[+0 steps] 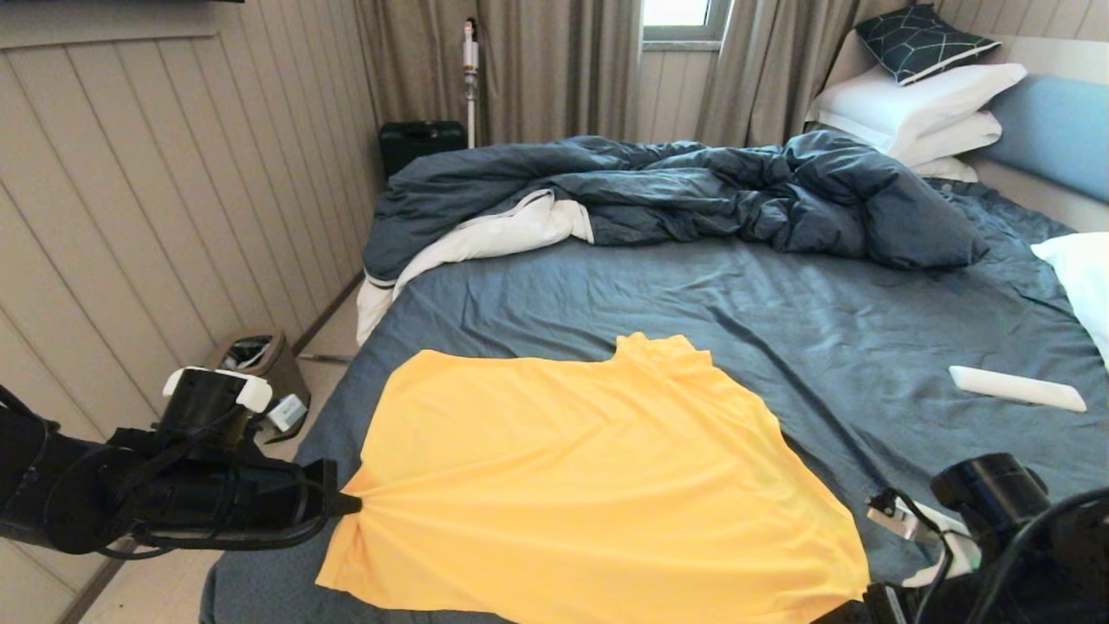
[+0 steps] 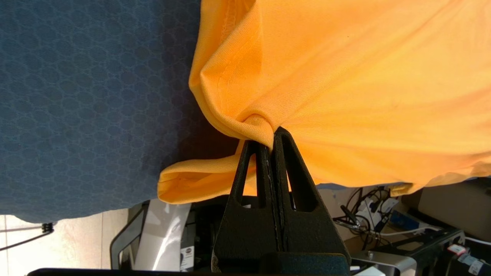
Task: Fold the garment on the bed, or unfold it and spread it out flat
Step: Fold the yellow T-shirt
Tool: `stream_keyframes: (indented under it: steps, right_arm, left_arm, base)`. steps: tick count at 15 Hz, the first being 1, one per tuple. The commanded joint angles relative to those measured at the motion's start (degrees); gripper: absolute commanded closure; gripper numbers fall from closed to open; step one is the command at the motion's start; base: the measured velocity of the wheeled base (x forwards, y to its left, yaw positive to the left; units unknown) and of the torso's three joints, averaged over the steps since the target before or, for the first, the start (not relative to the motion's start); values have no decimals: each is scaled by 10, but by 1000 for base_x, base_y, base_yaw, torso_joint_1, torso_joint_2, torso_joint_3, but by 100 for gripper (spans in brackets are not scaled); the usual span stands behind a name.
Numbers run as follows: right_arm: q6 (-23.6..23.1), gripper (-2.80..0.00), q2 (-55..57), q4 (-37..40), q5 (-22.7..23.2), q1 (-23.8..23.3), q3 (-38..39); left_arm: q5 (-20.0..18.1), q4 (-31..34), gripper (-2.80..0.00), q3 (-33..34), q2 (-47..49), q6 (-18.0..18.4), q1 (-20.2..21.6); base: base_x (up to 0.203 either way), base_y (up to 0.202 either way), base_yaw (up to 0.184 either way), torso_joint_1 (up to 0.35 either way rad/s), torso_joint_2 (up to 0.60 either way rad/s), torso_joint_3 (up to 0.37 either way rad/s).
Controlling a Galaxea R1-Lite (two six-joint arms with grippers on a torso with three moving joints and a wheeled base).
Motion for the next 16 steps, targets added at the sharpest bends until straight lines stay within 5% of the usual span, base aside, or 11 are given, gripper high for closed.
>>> stream_keyframes:
  steps: [1, 12, 13, 16]
  right_arm:
    - [0, -280, 26, -26, 1, 9, 5]
    - [1, -280, 36, -71, 1, 66, 46]
    - [1, 0, 37, -72, 0, 65, 45]
    - [1, 0, 41, -73, 0, 62, 43]
  left_arm:
    - [-2, -1, 0, 0, 0, -2, 0]
    - [-2, -3, 0, -1, -3, -2, -13]
    - [-2, -3, 0, -1, -3, -2, -13]
    - [-2, -4, 0, -2, -1, -3, -13]
  base:
    - [0, 0, 0, 0, 0, 0]
    - [0, 0, 0, 0, 0, 0]
    - [0, 0, 0, 0, 0, 0]
    - [0, 0, 0, 0, 0, 0]
